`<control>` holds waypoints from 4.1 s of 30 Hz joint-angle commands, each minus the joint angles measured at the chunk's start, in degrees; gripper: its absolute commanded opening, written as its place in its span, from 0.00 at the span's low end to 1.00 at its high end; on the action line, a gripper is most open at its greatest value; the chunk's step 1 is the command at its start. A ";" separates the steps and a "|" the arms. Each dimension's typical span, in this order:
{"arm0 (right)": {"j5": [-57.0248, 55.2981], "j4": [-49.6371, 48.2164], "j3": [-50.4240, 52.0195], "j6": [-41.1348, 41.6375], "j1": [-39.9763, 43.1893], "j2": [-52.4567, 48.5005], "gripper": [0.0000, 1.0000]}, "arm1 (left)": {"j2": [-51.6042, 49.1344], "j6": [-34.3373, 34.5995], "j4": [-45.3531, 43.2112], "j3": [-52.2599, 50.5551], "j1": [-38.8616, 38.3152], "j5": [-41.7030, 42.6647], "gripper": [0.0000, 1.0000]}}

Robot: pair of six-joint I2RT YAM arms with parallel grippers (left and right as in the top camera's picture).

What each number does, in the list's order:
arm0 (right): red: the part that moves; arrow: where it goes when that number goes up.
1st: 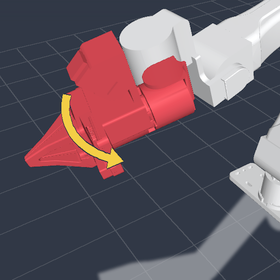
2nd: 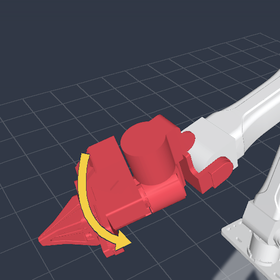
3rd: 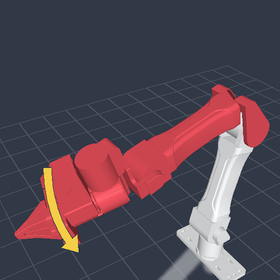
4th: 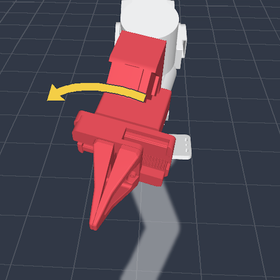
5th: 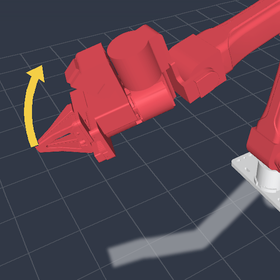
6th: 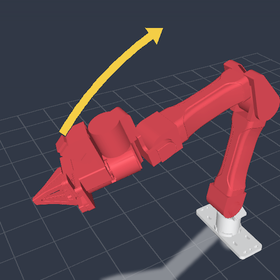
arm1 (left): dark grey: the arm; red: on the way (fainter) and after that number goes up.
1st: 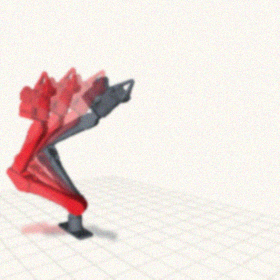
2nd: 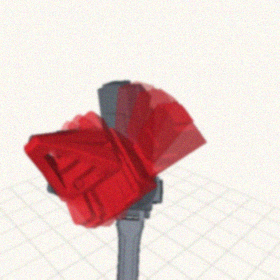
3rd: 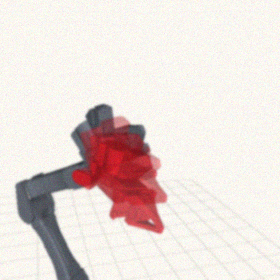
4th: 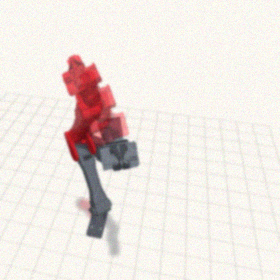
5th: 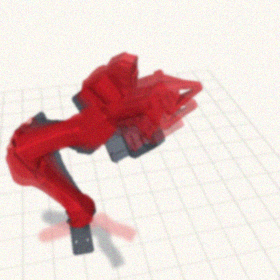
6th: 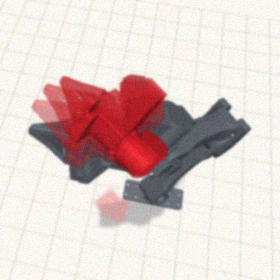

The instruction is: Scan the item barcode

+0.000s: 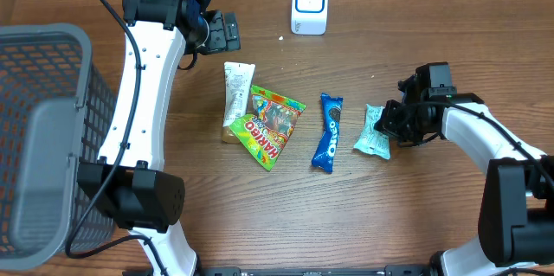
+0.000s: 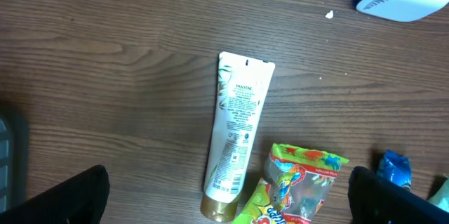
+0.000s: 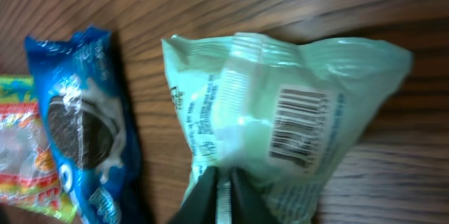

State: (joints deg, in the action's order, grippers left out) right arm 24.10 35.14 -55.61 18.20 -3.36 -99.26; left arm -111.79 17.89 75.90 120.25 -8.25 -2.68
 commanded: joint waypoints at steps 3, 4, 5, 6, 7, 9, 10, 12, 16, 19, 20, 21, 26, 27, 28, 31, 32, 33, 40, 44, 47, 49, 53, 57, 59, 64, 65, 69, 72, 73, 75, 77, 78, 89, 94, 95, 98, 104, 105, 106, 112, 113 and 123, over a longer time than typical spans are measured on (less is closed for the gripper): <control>5.14 4.31 -6.99 -3.76 -0.17 1.66 0.20 | -0.83 0.55 0.15 -0.04 -0.39 0.81 1.00; 5.14 6.23 -9.09 -4.35 -0.17 2.58 0.21 | -0.83 0.55 0.15 -0.04 -0.39 0.81 1.00; 5.03 8.55 -11.28 -4.72 -0.17 3.52 0.24 | -0.83 0.55 0.15 -0.04 -0.39 0.81 1.00; 4.11 11.28 -13.42 -4.15 -0.15 4.42 0.30 | -0.83 0.55 0.15 -0.07 -0.39 0.81 0.99; 2.56 15.10 -15.80 -1.77 -0.11 5.33 0.31 | -0.83 0.55 0.15 -0.04 -0.39 0.81 1.00; 2.03 20.72 -18.60 -0.09 -0.11 6.36 0.33 | -0.83 0.55 0.15 -0.04 -0.39 0.81 1.00; 2.80 22.88 -19.12 -0.11 -0.22 6.80 0.34 | -0.83 0.55 0.15 -0.07 -0.39 0.81 1.00; 4.33 25.62 -18.80 -0.15 -1.03 6.88 0.36 | -0.83 0.55 0.15 -0.04 -0.39 0.81 1.00; 4.48 24.48 -15.32 -0.15 -4.55 6.45 0.38 | -0.83 0.55 0.15 -0.04 -0.39 0.81 1.00; 2.91 19.45 -12.44 -0.02 -7.41 5.84 0.42 | -0.83 0.55 0.15 -0.04 -0.39 0.81 0.99; 0.90 17.86 -11.61 0.90 -8.17 5.49 0.44 | -0.83 0.55 0.15 -0.04 -0.39 0.81 1.00; -2.34 16.09 -10.60 2.45 -8.94 5.03 0.45 | -0.83 0.55 0.15 -0.04 -0.39 0.81 1.00; -7.54 9.84 -6.01 5.70 -10.10 2.54 0.48 | -0.83 0.55 0.15 -0.04 -0.39 0.81 1.00; -7.54 9.25 -5.38 5.68 -10.10 1.68 0.48 | -0.83 0.55 0.15 -0.07 -0.39 0.81 0.99; -7.54 9.09 -4.96 5.68 -10.10 0.92 0.48 | -0.83 0.55 0.15 -0.04 -0.39 0.81 1.00; -7.56 10.12 -4.50 5.57 -10.08 -0.44 0.48 | -0.83 0.55 0.15 -0.07 -0.39 0.81 1.00; -7.58 10.78 -4.50 5.18 -10.08 -0.50 0.48 | -0.83 0.55 0.15 -0.04 -0.39 0.81 0.99; -7.58 11.54 -4.50 4.04 -9.97 -0.50 0.48 | -0.83 0.55 0.15 -0.04 -0.39 0.81 1.00; -19.78 19.74 -5.95 0.42 -5.75 -0.50 0.50 | -0.83 0.55 0.15 -0.04 -0.39 0.81 1.00; -22.73 18.82 -7.39 -3.54 -2.82 -0.50 0.52 | -0.83 0.55 0.15 -0.04 -0.39 0.81 1.00; -19.30 18.60 -10.21 -3.56 -1.33 -0.48 0.51 | -0.83 0.55 0.15 -0.04 -0.39 0.81 1.00; -12.24 20.04 -13.73 -5.75 -0.48 -0.20 0.51 | -0.83 0.55 0.15 -0.07 -0.39 0.81 1.00; -6.62 26.29 -21.68 -6.47 1.86 0.07 0.56 | -0.83 0.55 0.15 -0.04 -0.39 0.81 1.00; -7.87 31.17 -24.46 -3.32 6.23 0.09 0.64 | -0.83 0.55 0.15 -0.04 -0.39 0.81 1.00; -9.01 31.74 -23.28 -0.70 9.38 -0.20 0.64 | -0.83 0.55 0.15 -0.07 -0.39 0.81 1.00; -2.60 28.61 -15.96 -5.29 16.87 -0.79 0.66 | -0.83 0.55 0.15 -0.04 -0.39 0.81 1.00; 0.09 27.39 -14.19 -7.41 17.70 -0.79 0.69 | -0.83 0.55 0.15 -0.04 -0.39 0.81 1.00; 6.19 22.08 -7.65 -10.84 19.10 -0.79 0.73 | -0.83 0.55 0.15 -0.07 -0.39 0.81 1.00; 7.19 17.64 -3.56 -10.80 19.06 -0.79 0.75 | -0.83 0.55 0.15 -0.04 -0.39 0.81 1.00; 7.43 16.20 -2.54 -10.80 19.06 -0.81 0.75 | -0.83 0.55 0.15 -0.04 -0.39 0.81 1.00; 8.00 12.37 -0.37 -10.78 19.08 -0.81 0.74 | -0.83 0.55 0.15 -0.04 -0.39 0.81 1.00; 8.24 8.66 1.31 -10.73 19.06 -0.92 0.75 | -0.83 0.55 0.15 -0.04 -0.39 0.81 1.00; 8.66 6.95 2.12 -10.75 19.06 -0.96 0.75 | -0.83 0.55 0.15 -0.04 -0.39 0.81 0.99; 12.55 -5.97 7.48 -10.75 17.64 -3.15 0.75 | -0.83 0.59 0.15 -0.04 -0.39 1.27 1.00; 13.14 -6.23 7.72 -10.75 16.57 -3.48 0.58 | -0.83 0.33 0.15 -0.04 -0.37 0.81 1.00; 13.14 -6.12 7.72 -10.75 16.55 -3.48 0.51 | -0.83 0.33 0.13 -0.04 -0.33 0.79 1.00; 13.38 -5.95 7.72 -10.75 16.55 -3.48 0.39 | -0.83 0.33 -0.07 -0.04 -0.33 0.79 1.00; 17.00 -6.40 7.54 -9.64 16.55 -3.43 0.06 | -0.83 -0.68 -0.42 -0.04 -0.33 -0.24 1.00; 17.07 -6.34 7.30 -8.17 16.55 -3.39 0.04 | -0.83 -1.38 -0.50 -0.04 -0.33 -1.22 1.00; 17.11 -6.10 6.88 -6.99 16.55 -3.28 0.04 | -0.83 -2.19 -0.50 -0.04 -0.33 -2.45 1.00; 15.85 1.31 -0.31 -5.90 16.20 0.04 0.04 | -0.83 -7.10 -0.07 -0.04 -0.28 -13.33 1.00; 14.86 3.19 -2.23 -6.03 15.91 1.03 0.04 | -0.83 -7.93 -0.13 -0.04 -0.28 -15.47 1.00; -13.33 18.23 -27.47 -6.16 4.15 4.90 0.04 | -0.83 -10.40 -1.18 -0.04 -0.35 -21.07 1.00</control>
State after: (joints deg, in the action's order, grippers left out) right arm 24.97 52.36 -76.66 12.01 5.30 -96.38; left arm -111.79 8.95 74.98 120.25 -8.25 -21.47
